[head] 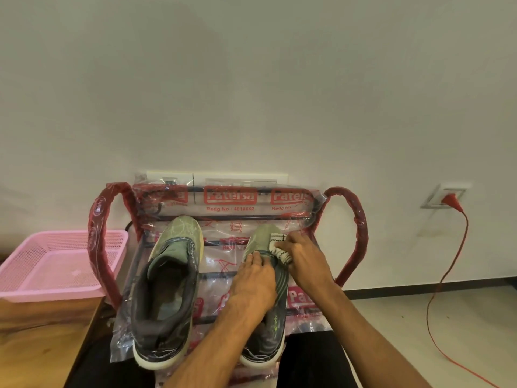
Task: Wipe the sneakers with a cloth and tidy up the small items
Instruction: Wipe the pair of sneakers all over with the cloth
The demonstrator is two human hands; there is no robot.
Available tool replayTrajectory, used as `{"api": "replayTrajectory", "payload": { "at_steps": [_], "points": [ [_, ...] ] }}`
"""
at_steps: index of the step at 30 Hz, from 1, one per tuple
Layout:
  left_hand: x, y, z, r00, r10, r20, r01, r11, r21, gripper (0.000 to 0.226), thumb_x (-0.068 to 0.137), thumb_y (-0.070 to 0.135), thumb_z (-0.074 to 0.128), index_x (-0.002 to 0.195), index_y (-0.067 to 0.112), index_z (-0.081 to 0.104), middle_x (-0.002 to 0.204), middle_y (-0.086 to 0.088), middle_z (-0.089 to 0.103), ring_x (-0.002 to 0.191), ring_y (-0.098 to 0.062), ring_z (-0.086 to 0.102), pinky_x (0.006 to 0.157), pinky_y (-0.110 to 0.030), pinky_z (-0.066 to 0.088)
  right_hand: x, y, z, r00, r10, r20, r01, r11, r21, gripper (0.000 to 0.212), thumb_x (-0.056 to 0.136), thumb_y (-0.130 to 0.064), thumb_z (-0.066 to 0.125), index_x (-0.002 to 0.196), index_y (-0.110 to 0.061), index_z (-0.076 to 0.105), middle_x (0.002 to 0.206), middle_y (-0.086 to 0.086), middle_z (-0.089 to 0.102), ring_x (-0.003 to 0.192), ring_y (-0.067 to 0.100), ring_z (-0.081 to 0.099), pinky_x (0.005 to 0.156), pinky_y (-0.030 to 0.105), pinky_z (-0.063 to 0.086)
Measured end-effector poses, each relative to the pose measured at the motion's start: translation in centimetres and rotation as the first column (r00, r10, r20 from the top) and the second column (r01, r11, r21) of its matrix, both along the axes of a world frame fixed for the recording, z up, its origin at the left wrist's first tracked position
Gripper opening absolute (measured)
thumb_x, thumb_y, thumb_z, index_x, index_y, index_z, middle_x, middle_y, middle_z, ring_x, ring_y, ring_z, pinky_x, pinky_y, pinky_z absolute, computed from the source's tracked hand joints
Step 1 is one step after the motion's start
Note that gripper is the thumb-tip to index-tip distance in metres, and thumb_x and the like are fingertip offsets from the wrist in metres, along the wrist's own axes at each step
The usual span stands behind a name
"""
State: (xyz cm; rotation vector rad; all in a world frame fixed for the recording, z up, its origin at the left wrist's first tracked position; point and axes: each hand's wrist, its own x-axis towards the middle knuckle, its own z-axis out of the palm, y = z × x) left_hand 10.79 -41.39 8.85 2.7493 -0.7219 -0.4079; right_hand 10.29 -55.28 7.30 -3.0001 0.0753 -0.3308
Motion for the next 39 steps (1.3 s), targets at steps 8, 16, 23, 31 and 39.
{"api": "replayTrajectory", "payload": {
  "at_steps": [8,16,23,31,39],
  "points": [
    [0.0,-0.6,-0.4,0.999,0.029,0.032,-0.030,0.998,0.049,0.072,0.098,0.014,0.052,0.154,0.009,0.007,0.161,-0.020,-0.002,0.149,-0.032,0.002,0.121,-0.041,0.009,-0.2,0.2,0.1,0.999,0.010,-0.045,-0.008,0.999,0.044,0.048,0.087,-0.009,0.067,0.132,-0.021,0.059,0.125,-0.001,0.051,0.106,0.019,0.057,0.087,0.029,0.048],
    [0.2,-0.5,-0.4,0.999,0.031,0.027,-0.031,0.999,0.012,0.072,0.098,0.012,0.053,0.154,0.008,0.008,0.162,-0.018,-0.002,0.150,-0.031,0.002,0.120,-0.039,0.009,-1.8,-1.2,3.4,0.965,-0.027,-0.261,0.101,0.956,0.276,0.019,0.081,-0.007,0.067,0.096,-0.016,0.072,0.097,0.005,0.070,0.080,0.020,0.063,0.069,0.037,0.055],
    [0.5,-0.2,0.0,0.998,-0.044,0.034,0.043,0.998,0.045,0.065,0.100,0.023,0.049,0.154,0.034,0.014,0.162,-0.015,0.002,0.150,-0.031,0.004,0.121,-0.042,0.013,-0.3,-1.1,3.5,0.997,-0.074,0.035,0.063,0.964,0.257,0.042,0.083,-0.008,0.071,0.123,-0.019,0.066,0.127,0.000,0.060,0.110,0.020,0.057,0.088,0.034,0.052],
    [0.2,0.0,-0.6,0.994,-0.026,0.102,0.018,0.996,0.087,0.054,0.103,0.027,0.037,0.154,0.030,0.020,0.163,-0.009,0.004,0.150,-0.027,0.006,0.120,-0.042,0.012,-0.1,0.2,1.4,0.988,0.019,-0.155,-0.052,0.976,-0.210,0.052,0.088,-0.013,0.066,0.137,-0.018,0.047,0.143,0.004,0.046,0.123,0.030,0.050,0.100,0.042,0.046],
    [0.3,0.1,-0.5,0.996,-0.046,0.079,0.037,0.992,0.120,0.055,0.104,0.029,0.035,0.155,0.030,0.015,0.163,-0.009,0.000,0.150,-0.027,0.004,0.122,-0.042,0.010,-0.4,-0.4,3.9,0.987,-0.074,-0.143,0.059,0.993,-0.106,0.024,0.090,-0.022,0.063,0.115,-0.017,0.065,0.106,0.005,0.069,0.090,0.023,0.065,0.079,0.033,0.050]
  ]
}}
